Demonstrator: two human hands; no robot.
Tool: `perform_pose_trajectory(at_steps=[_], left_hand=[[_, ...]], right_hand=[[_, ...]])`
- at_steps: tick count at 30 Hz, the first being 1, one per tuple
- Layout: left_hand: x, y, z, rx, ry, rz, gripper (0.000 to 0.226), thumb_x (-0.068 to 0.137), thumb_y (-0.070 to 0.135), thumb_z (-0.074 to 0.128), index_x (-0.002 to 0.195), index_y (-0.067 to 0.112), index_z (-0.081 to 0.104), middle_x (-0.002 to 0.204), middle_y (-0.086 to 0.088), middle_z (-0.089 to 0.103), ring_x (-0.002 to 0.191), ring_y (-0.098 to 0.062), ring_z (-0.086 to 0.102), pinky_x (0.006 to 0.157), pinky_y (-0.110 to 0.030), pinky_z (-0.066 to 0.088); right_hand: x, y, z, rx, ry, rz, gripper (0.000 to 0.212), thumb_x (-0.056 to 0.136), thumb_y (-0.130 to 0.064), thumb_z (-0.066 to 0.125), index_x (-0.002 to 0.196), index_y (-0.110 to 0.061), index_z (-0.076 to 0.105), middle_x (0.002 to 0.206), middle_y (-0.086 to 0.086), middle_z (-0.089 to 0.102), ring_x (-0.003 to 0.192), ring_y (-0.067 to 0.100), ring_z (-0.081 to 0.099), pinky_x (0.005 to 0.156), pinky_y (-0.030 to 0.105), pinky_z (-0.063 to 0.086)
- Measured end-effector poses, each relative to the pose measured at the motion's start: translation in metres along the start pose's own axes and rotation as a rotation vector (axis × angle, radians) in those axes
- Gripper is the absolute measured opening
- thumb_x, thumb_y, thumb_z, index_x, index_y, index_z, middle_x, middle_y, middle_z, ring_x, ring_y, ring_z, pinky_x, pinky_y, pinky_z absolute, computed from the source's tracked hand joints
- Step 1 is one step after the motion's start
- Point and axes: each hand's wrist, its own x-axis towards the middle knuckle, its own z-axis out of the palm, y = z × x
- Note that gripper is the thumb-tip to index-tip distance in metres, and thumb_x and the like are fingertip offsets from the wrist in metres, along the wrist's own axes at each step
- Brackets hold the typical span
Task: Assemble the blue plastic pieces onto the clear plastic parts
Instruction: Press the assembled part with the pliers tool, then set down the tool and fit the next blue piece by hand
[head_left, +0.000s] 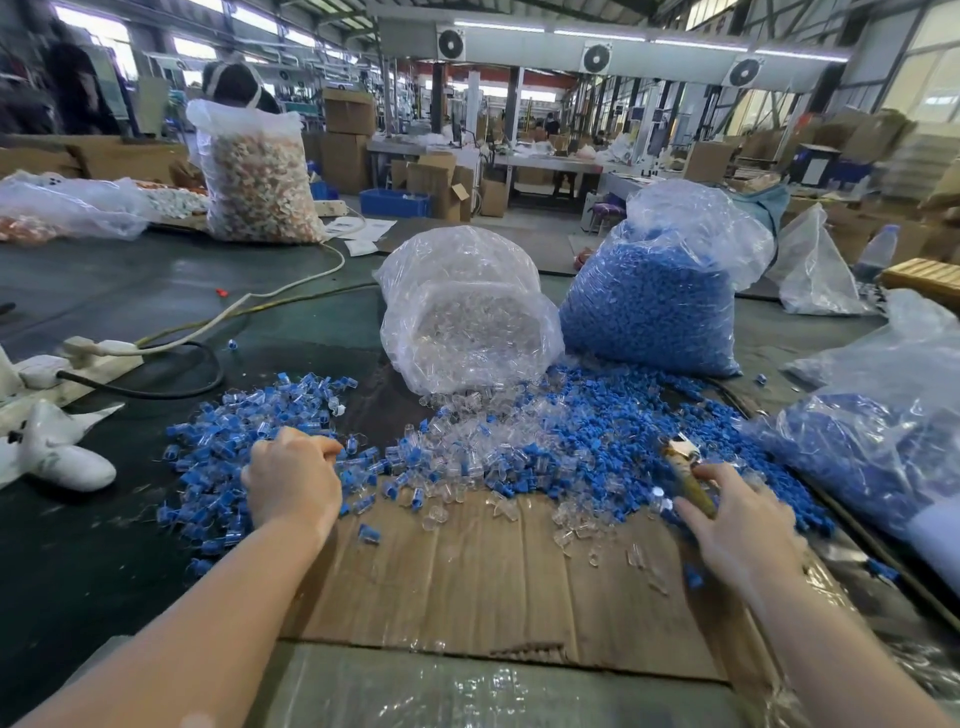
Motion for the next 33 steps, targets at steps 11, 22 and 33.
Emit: perform_pose_trajectory(at_steps=[11, 22, 33], left_hand=[[-0.062, 0.059, 0.024, -0.343, -0.022, 0.374, 0.015, 0.086, 0.016, 0.062, 0.101, 0.018, 0.067, 0.096, 0.006, 0.057, 0.094, -0.01, 0.044, 0.078, -0.015, 0.029], [-0.092, 0.08, 0.05, -0.381, -0.205, 0.432, 0.024, 0.089, 0.024, 0.057, 0.112, 0.019, 0.062, 0.098, 0.011, 0.055, 0.093, -0.005, 0.048, 0.087, -0.017, 0.04], [-0.097, 0.075, 0.041, -0.499, -0.192, 0.435, 0.017, 0.086, 0.014, 0.062, 0.102, 0.016, 0.068, 0.088, 0.015, 0.054, 0.079, 0.003, 0.051, 0.071, 0.002, 0.037]], right_hand=[[-0.003, 0.005, 0.009, -0.156, -0.039, 0.041, 0.053, 0.09, -0.06, 0.036, 0.133, -0.03, 0.036, 0.13, 0.015, 0.043, 0.121, 0.036, 0.038, 0.1, 0.047, 0.032], [-0.015, -0.028, 0.013, -0.007, 0.122, -0.252, 0.017, 0.091, -0.039, 0.053, 0.098, -0.027, 0.063, 0.106, -0.008, 0.059, 0.108, 0.017, 0.047, 0.096, 0.041, 0.031], [-0.018, -0.048, 0.018, 0.11, 0.174, -0.27, 0.012, 0.091, -0.028, 0.055, 0.086, -0.02, 0.062, 0.085, -0.005, 0.059, 0.09, 0.016, 0.054, 0.083, 0.029, 0.042]])
